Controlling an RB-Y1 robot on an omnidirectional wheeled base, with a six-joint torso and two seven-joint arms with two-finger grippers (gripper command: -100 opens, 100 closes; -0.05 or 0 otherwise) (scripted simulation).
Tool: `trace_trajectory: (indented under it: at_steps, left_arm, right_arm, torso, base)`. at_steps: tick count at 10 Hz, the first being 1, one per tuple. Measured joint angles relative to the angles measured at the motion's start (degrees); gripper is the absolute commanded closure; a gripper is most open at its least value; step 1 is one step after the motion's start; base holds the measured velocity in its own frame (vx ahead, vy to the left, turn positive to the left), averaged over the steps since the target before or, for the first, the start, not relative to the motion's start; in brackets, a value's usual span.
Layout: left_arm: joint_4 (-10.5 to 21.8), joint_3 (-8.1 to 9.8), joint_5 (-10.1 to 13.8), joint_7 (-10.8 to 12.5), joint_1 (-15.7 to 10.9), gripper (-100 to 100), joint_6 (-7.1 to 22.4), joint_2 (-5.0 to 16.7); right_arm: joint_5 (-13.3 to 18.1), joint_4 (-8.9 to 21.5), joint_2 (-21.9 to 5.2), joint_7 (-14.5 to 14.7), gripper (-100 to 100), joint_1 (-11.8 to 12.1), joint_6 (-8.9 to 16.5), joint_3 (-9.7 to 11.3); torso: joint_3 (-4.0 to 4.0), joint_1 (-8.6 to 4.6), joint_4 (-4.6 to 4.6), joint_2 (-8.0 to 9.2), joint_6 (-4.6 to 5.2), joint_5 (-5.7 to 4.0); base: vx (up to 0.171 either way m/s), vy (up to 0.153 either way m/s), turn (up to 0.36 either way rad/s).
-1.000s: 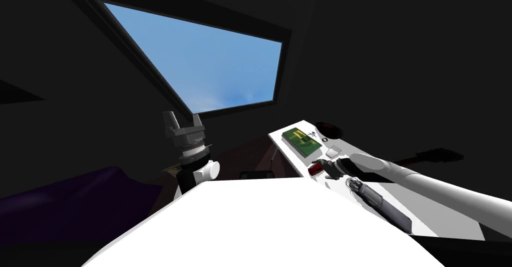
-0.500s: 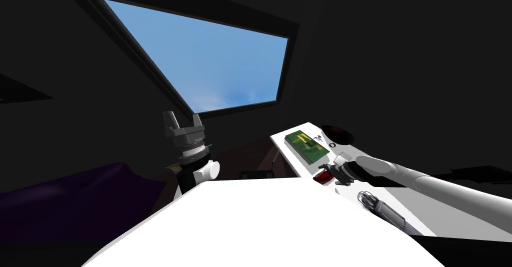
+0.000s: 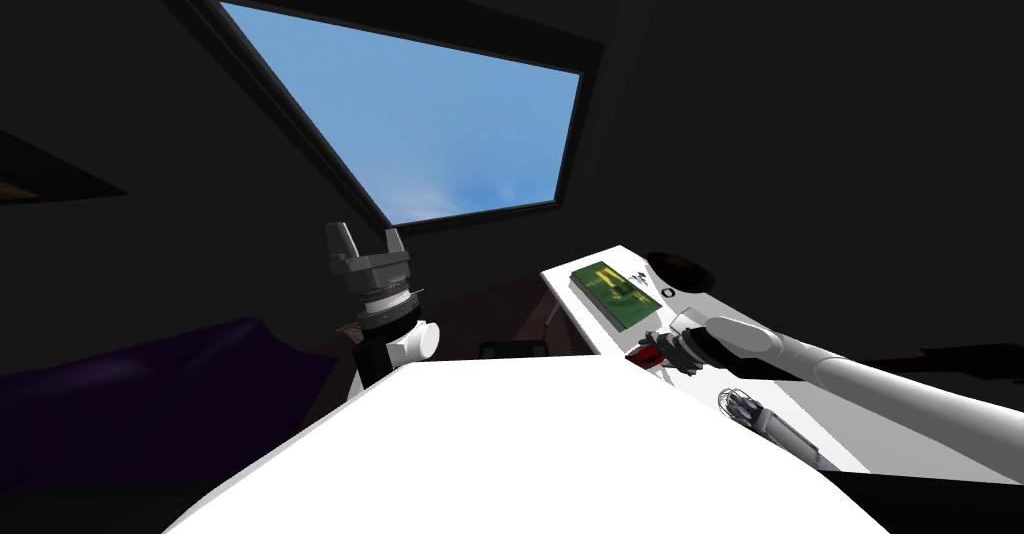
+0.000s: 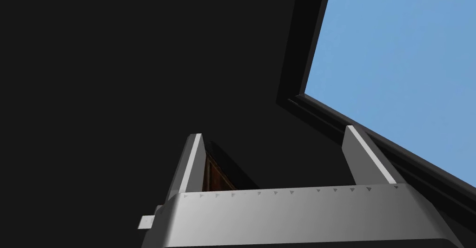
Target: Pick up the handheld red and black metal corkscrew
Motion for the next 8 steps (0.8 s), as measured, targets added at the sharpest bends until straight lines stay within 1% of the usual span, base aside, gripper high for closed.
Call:
trace_trajectory:
  at_steps: [3,4,5,7,8]
  left_arm:
    - [0.0,0.00,0.0,0.0,0.0,0,0.0,0.0]
    - [0.0,0.00,0.0,0.0,0.0,0,0.0,0.0]
    - [0.0,0.00,0.0,0.0,0.0,0,0.0,0.0]
    - [0.0,0.00,0.0,0.0,0.0,0,0.0,0.0]
    - [0.0,0.00,0.0,0.0,0.0,0,0.0,0.0]
  right_arm:
    - [-0.1,0.0,0.0,-0.1,100,-0.1,0.0,-0.1]
    - [-0.1,0.0,0.0,-0.1,0,-0.1,0.0,-0.1]
    - [-0.1,0.0,0.0,-0.1,100,-0.1,0.0,-0.1]
    - [-1.0,-1.5,-2.1,0.2,100,0.3,-0.9,-0.8]
    - [-1.1,-1.5,-2.3,0.3,0,0.3,-1.1,-0.9]
  torso:
    - [-0.08,-0.07,-0.09,-0.07,0.01,-0.07]
    - [-0.09,-0.08,-0.10,-0.08,0.00,-0.09]
    - [-0.09,-0.09,-0.11,-0.08,0.01,-0.09]
    - [-0.12,0.08,-0.12,-0.12,0.03,-0.01]
    - [-0.12,0.03,-0.12,-0.12,0.00,-0.05]
  base:
    - [0.000,0.000,0.000]
    - [0.000,0.000,0.000]
    - [0.015,0.023,-0.088]
    - [0.015,0.027,-0.068]
    - [0.000,0.000,0.000]
